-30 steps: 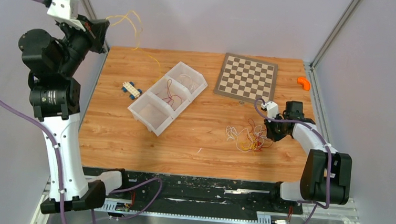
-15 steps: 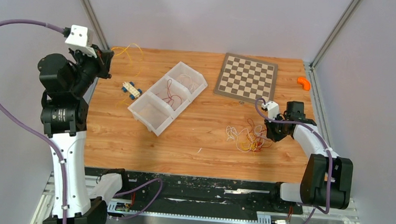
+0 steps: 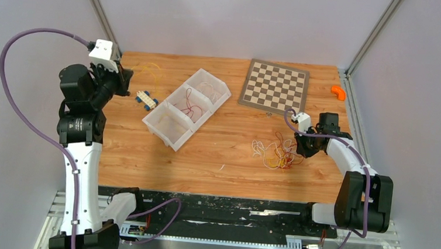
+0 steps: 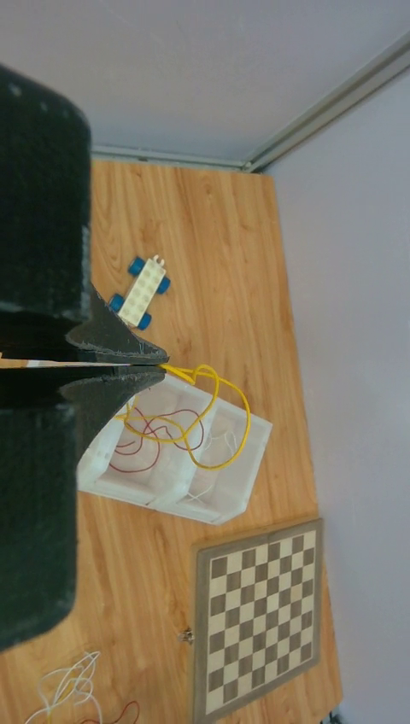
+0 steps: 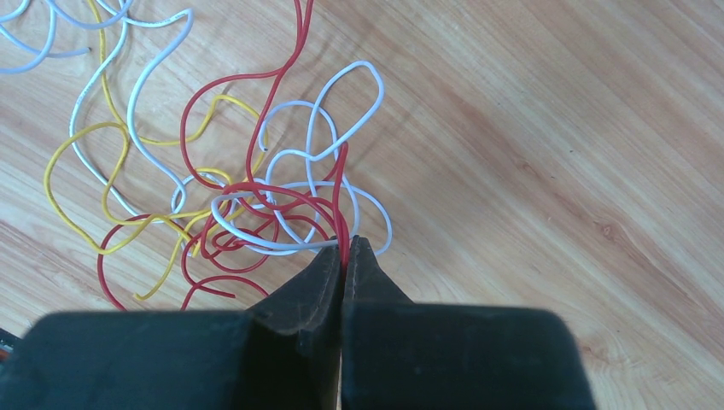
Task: Untangle the cables
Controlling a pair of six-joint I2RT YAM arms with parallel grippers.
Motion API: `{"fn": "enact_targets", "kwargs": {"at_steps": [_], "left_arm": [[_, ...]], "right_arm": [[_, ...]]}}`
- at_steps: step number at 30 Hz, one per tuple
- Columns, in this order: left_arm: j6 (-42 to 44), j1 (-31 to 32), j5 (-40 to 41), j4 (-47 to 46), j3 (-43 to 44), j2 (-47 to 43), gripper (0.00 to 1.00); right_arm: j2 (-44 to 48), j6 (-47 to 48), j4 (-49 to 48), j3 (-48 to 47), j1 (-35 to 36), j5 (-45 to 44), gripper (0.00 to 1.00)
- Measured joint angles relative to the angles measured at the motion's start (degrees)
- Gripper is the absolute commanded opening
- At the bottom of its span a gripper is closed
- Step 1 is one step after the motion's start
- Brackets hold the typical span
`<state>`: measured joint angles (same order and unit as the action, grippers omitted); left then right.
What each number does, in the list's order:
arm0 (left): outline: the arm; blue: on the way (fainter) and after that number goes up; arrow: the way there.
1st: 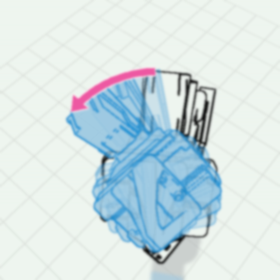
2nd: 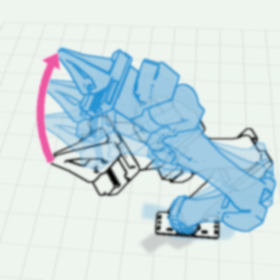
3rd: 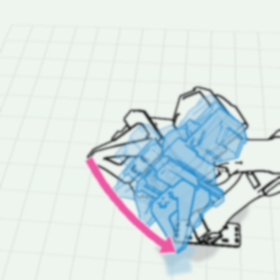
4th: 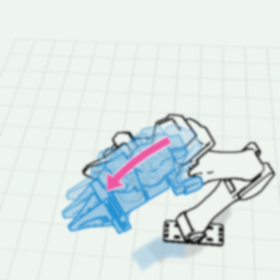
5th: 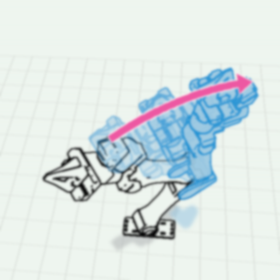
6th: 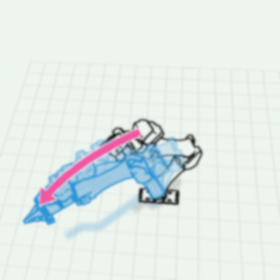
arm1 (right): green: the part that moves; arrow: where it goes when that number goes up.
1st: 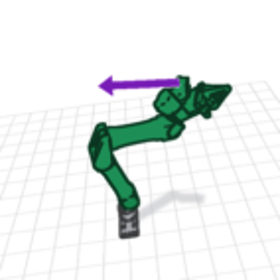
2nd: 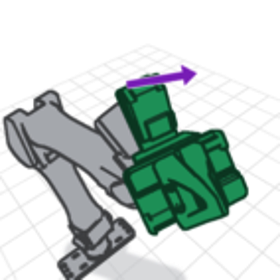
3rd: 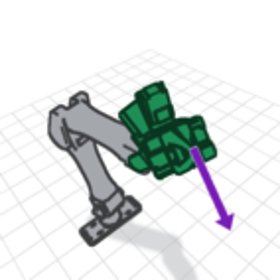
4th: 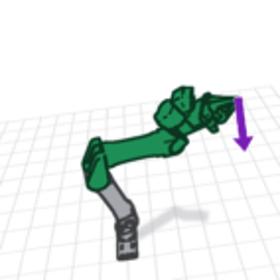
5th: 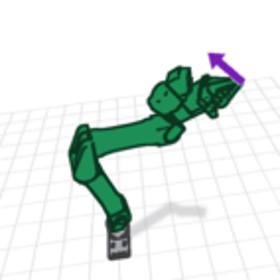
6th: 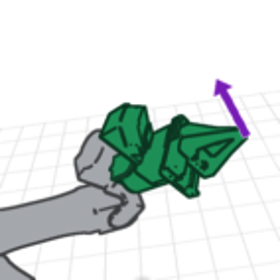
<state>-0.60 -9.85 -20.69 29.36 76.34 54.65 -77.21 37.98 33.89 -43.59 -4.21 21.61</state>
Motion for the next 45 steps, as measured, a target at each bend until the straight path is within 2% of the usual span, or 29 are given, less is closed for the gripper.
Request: {"fn": "enact_targets", "kwargs": {"at_steps": [5, 12, 17, 22, 32, 34, 35, 36, 37, 39, 45], "left_arm": [[1.0, 0.0, -1.4, -0.3, -4.4, -1.1, 0.0], [7.9, 0.0, -1.0, -0.7, -20.1, -0.5, 0.0], [11.9, 0.0, -1.2, -1.8, -25.9, 2.8, 0.0], [16.6, 1.6, -1.2, -2.2, -26.6, 10.4, 0.0], [20.7, 9.8, 3.1, -4.0, -25.5, 23.4, 0.0], [20.7, 10.7, 4.0, -3.9, -23.8, 26.6, 0.15], [20.9, 10.9, 4.5, -3.9, -22.9, 28.0, 0.29], [21.0, 11.1, 4.8, -3.8, -22.0, 29.5, 0.37], [21.0, 11.2, 5.0, -3.5, -20.9, 30.9, 0.5], [21.5, 11.3, 5.0, -3.3, -20.0, 31.6, 0.64], [21.6, 10.7, 0.7, 2.1, -17.6, 22.9, 0.92]], "right_arm": [[0.1, -0.2, 0.0, 0.0, 0.0, 0.0, 0.0], [0.1, -0.4, 0.1, 0.0, 0.0, 0.0, 0.0], [0.1, -0.6, 0.1, 0.0, 0.0, 0.1, 0.0], [0.1, -1.0, 0.1, 0.0, 0.0, 0.5, 0.0], [0.2, -3.2, 3.2, -1.8, 0.0, 6.5, 0.0], [0.5, -3.7, 3.6, -2.3, 0.1, 7.9, 0.0], [0.6, -3.9, 3.8, -2.6, 0.1, 8.6, 0.0], [0.7, -4.1, 4.0, -3.0, 0.2, 9.3, 0.0], [0.8, -4.4, 4.2, -3.3, 0.2, 9.9, 0.0], [1.2, -4.9, 4.8, -4.0, 0.3, 11.3, 0.0], [5.0, -7.2, 6.4, -7.0, 0.5, 16.7, 0.0]]}}
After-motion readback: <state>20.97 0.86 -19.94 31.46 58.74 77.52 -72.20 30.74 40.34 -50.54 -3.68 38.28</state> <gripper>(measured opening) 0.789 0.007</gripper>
